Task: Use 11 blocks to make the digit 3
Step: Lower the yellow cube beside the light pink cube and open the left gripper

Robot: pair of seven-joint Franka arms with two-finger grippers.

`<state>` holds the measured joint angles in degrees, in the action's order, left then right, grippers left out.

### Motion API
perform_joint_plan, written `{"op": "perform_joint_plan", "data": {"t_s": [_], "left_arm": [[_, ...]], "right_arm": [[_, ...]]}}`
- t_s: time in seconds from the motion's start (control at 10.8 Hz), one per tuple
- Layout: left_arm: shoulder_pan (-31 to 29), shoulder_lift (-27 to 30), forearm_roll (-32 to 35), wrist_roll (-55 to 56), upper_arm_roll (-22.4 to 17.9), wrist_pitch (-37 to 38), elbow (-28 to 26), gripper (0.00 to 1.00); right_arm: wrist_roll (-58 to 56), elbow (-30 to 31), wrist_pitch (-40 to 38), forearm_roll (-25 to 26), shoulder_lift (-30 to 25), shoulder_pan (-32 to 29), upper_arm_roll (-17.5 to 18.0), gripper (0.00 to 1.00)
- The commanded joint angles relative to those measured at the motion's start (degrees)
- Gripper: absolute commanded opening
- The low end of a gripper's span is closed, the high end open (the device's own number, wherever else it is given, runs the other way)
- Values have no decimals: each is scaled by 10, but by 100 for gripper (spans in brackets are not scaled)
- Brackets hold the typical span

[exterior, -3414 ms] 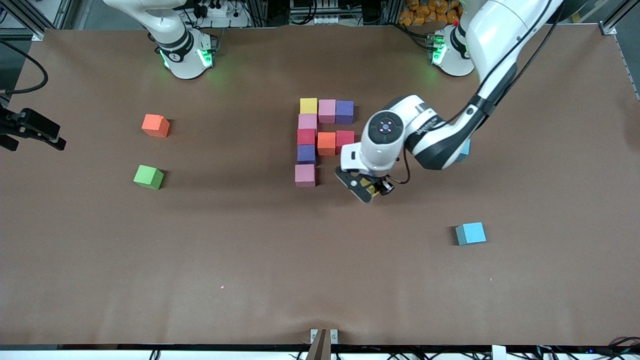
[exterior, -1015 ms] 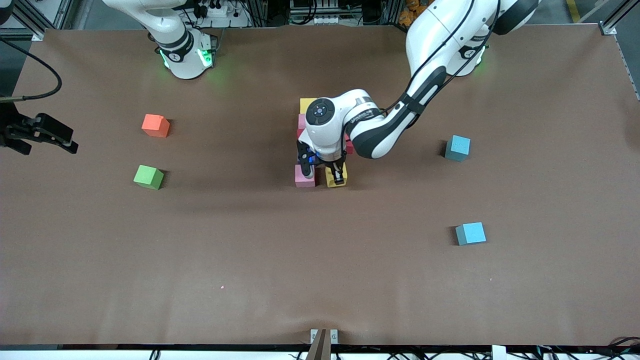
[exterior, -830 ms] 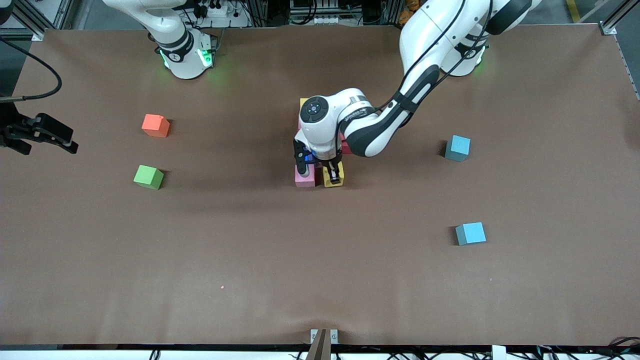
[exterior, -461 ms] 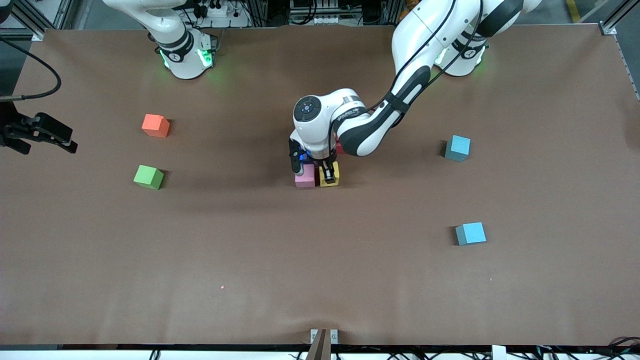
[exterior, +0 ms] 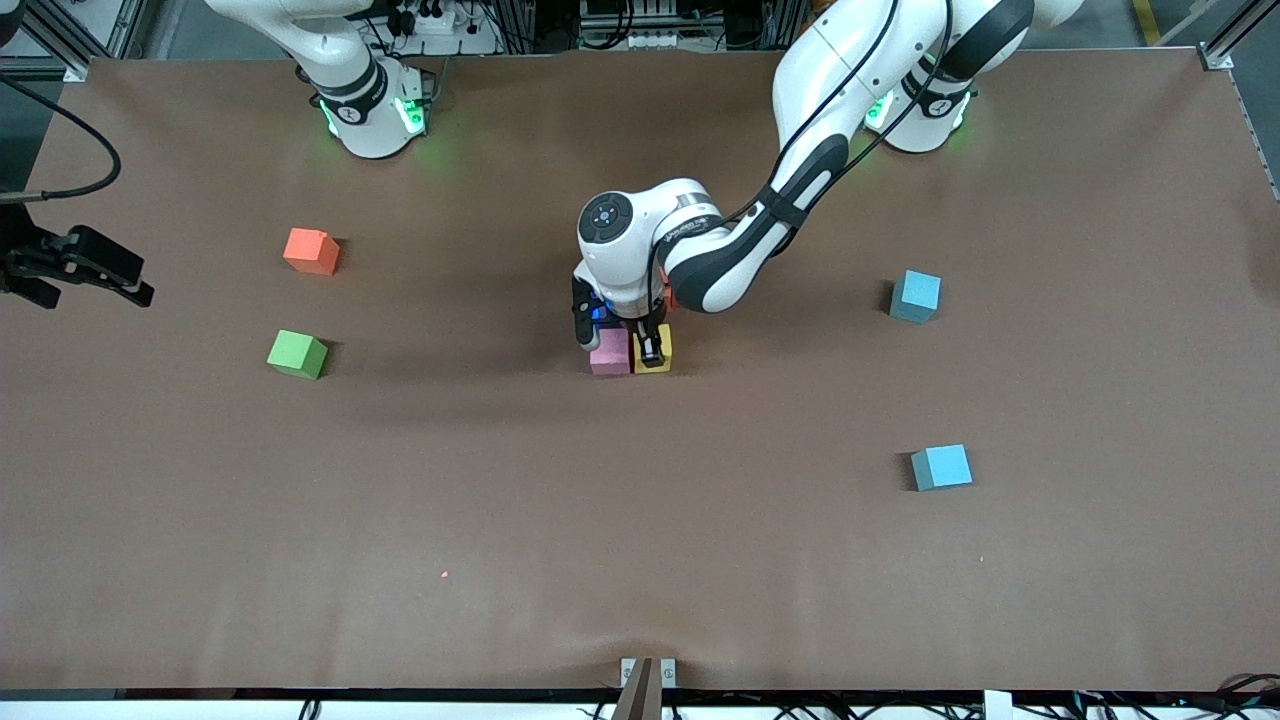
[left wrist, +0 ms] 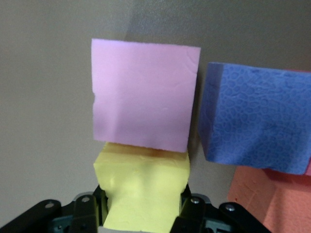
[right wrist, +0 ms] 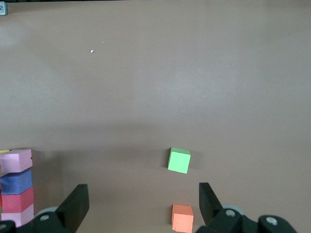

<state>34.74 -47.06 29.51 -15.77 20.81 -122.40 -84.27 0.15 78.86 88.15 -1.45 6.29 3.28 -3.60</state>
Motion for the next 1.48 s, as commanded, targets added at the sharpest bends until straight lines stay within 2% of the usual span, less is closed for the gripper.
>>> {"op": "perform_joint_plan", "data": {"t_s": [0.0,0.18,0.28,0.37,0.74,1.11,1.38], "left_arm": [[11,-15,3,-9,-8,2,22,36],[12,-23,3,-6,-7,2,24,43],[13,-23,4,-9,-8,3,28,97],[12,-23,4,-4,-8,3,28,100],[-1,-2,0,-1,5,36,27,100],[-70,32,5,-4,54,74,27,100],[-128,78,-54,-1,57,107,27,100]], "right_arm": [[9,7,4,-3,-6,5,-3,100],[4,6,22,-6,-5,21,-2,100],[5,6,23,-6,-6,23,-2,100],[5,6,22,-6,-6,22,-2,100],[2,6,22,-6,-8,22,-3,100],[3,6,17,-6,-13,22,-3,100],[-1,7,-3,-5,-25,20,-3,100]]}}
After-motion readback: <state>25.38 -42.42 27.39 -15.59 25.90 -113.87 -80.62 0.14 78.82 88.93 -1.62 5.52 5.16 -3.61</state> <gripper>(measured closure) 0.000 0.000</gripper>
